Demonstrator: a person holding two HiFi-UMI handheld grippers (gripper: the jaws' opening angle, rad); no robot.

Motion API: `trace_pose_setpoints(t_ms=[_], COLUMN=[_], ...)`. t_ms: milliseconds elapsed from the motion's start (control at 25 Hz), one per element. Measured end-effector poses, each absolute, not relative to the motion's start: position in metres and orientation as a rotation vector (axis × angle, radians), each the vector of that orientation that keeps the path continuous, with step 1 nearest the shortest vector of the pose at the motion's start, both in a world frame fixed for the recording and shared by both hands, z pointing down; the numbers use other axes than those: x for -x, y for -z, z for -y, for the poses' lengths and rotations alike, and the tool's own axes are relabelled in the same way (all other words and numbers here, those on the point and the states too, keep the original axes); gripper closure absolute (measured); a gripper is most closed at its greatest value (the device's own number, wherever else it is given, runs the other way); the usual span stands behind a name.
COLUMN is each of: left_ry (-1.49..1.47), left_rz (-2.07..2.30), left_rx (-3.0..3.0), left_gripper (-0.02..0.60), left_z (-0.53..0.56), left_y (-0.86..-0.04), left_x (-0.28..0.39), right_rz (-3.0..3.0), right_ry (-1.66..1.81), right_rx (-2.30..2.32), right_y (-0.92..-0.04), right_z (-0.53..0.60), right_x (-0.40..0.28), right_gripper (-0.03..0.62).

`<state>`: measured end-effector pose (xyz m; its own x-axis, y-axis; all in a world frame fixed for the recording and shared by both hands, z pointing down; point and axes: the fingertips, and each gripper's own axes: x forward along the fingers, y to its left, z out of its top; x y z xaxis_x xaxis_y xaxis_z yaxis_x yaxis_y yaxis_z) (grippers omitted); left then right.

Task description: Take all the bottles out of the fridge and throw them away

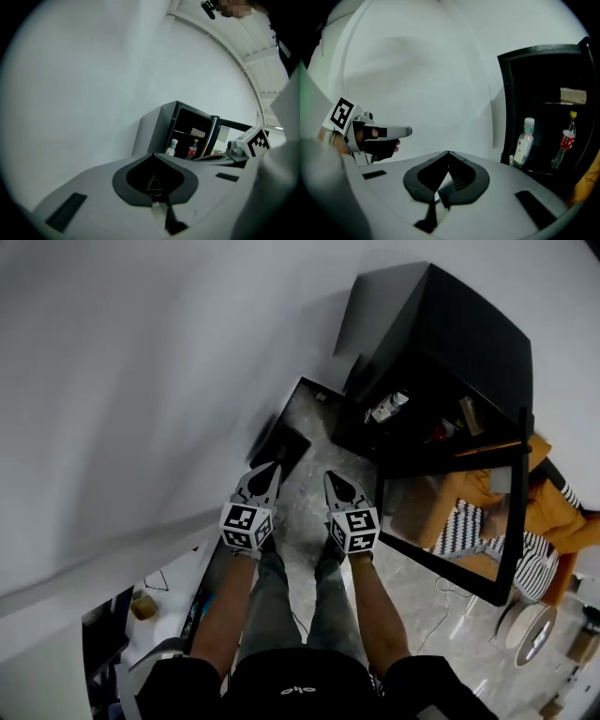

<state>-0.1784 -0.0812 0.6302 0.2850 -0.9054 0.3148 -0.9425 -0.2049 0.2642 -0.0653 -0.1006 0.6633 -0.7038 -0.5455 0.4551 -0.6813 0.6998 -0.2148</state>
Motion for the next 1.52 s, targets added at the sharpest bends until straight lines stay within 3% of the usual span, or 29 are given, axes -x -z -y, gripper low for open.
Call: trace_pose_setpoints(t_ms=[640, 1000, 1520], left_ry=[-0.069, -0.082, -0.073], left_rz=[1.438, 1.389, 1.270], left_rx=[-2.429, -2.522, -2.624], left_gripper=[0.580, 0.580, 0.580], left_z=[0.094, 0.092, 0.086], left_y=[-0.441, -0.407, -0.390], left_x=[0.047, 0.023, -0.005], right_rz=[2.624, 2.596, 2.571], right_ry=[-0.406, -0.413, -0.449], right_rx=[-1.225, -1.403, -1.518], right_y=[-0.445, -0.423, -0.415], right_z=[0.102, 0.082, 0.069], right_x=[-0.055, -0.118, -0.145], right_gripper=[0.585, 0.585, 0.585])
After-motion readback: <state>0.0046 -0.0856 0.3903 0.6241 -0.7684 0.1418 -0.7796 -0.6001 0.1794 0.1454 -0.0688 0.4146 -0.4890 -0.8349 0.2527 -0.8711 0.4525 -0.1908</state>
